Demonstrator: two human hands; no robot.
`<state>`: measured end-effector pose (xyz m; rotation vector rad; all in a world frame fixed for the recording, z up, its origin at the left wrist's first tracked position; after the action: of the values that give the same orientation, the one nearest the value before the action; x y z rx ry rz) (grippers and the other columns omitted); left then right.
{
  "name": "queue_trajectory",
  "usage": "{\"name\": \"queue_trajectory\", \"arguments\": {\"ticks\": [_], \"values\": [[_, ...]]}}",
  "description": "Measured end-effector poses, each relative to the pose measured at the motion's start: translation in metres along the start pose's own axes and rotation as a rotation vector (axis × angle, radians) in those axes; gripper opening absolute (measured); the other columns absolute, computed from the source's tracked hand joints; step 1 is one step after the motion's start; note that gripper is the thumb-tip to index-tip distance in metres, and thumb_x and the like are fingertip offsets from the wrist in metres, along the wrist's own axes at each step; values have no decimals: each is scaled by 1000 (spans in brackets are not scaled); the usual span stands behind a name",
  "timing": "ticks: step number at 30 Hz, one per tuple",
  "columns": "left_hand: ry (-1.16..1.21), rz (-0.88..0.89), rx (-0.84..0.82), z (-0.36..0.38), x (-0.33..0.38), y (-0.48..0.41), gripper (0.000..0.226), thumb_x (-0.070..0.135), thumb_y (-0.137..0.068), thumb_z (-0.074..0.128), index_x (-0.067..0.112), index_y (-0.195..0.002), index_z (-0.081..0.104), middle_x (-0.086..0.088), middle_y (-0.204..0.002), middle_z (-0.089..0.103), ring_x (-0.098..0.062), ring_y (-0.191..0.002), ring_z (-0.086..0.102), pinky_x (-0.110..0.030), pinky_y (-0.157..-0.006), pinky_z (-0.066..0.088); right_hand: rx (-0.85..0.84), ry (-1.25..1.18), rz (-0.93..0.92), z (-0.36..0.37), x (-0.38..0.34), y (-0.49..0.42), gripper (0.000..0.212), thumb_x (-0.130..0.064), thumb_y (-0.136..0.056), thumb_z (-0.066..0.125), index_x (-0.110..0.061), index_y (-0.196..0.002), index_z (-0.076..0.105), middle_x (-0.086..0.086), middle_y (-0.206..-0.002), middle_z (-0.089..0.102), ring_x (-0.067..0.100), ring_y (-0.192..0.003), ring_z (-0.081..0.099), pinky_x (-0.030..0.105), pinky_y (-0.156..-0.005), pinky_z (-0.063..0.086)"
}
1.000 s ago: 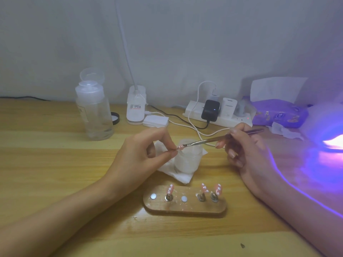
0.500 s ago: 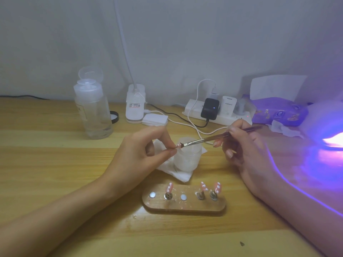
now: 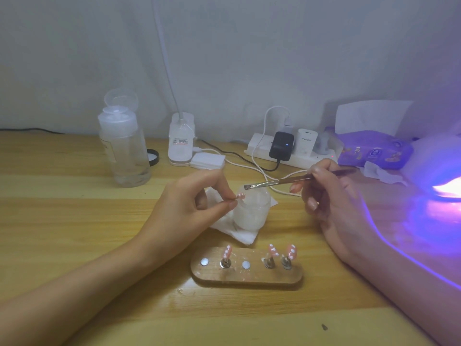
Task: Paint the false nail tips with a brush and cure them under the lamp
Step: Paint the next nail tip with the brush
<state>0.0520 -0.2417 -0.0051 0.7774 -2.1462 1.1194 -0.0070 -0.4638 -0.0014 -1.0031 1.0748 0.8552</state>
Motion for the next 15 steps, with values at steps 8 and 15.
{"name": "queue_trajectory", "arguments": {"ticks": [8,15], "values": [[-8,9,4,-1,1,0,15,18,-83,78,24,-77,66,14,-56,49,-6,-50,38,-15,-54,35,28,14,18,-1,2,-1,30,-15,-100,46,-21,-72,45,5,-66,68,8,-45,37,24,-47,19],[-15,12,6,0,2,-1,15,18,-83,78,23,-77,66,17,-53,45,-6,-50,37,-12,-54,32,-10,57,-11,2,1,1,35,-17,-100,48,-27,-67,51,6,-68,68,9,-46,37,26,-48,17]]}}
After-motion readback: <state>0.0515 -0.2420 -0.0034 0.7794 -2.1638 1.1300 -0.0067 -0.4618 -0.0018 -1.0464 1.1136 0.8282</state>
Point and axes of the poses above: each hand's wrist, its own y-axis away from the middle knuckle, its own z-axis out of the palm, x = y × z, the point moved 4 cm from there along -y, towards the middle knuckle
